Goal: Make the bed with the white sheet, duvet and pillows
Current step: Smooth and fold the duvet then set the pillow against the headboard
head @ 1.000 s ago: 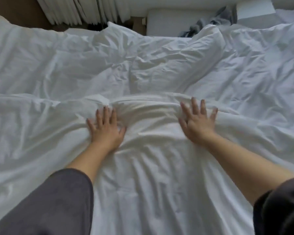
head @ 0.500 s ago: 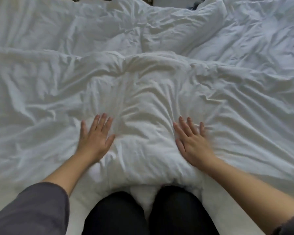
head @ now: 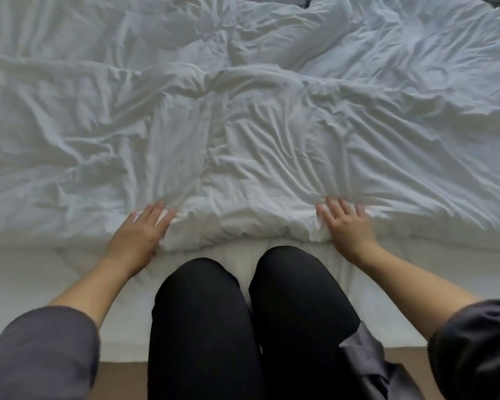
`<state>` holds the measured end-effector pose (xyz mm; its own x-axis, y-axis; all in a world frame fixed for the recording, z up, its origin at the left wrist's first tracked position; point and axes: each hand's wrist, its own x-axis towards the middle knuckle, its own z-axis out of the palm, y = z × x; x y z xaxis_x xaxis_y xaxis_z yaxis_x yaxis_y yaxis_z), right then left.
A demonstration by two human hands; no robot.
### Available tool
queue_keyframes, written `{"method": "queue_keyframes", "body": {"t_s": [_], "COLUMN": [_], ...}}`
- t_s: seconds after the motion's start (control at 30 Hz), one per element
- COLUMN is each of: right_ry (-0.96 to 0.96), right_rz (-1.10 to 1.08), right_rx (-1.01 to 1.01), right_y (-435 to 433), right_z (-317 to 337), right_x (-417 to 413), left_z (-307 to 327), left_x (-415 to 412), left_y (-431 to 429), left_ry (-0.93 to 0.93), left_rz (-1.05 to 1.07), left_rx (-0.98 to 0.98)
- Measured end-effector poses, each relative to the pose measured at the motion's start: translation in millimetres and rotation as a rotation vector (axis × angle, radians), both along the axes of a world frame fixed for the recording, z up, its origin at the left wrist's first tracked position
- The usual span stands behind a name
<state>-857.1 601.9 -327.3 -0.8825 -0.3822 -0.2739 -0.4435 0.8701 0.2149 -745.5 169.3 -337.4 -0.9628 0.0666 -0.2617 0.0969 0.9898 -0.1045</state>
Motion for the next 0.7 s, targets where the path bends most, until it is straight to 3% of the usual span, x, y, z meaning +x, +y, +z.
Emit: {"method": "queue_keyframes", "body": {"t_s": [0.13, 0.37, 0.5, 0.7], "right_ry": [-0.019, -0.224, -0.286, -0.226], "right_rz": [-0.048, 0.049, 0.038, -0.041], "right_rx": [-0.044, 0.049, 0.01, -0.221], "right_y": [-18, -7, 3, 20], "right_z": [32, 83, 72, 26], "right_x": [-22, -31, -20, 12], "left_z": [24, 65, 62, 36], "left_x": [-15, -14, -10, 5], "left_y": [10, 0, -1, 10], "left_ry": [0.133, -0.148, -0.266, -0.155], "left_rz": [0.178, 0.057, 0.036, -0.033], "left_rx": [0.123, -0.035, -0.047, 0.083]}}
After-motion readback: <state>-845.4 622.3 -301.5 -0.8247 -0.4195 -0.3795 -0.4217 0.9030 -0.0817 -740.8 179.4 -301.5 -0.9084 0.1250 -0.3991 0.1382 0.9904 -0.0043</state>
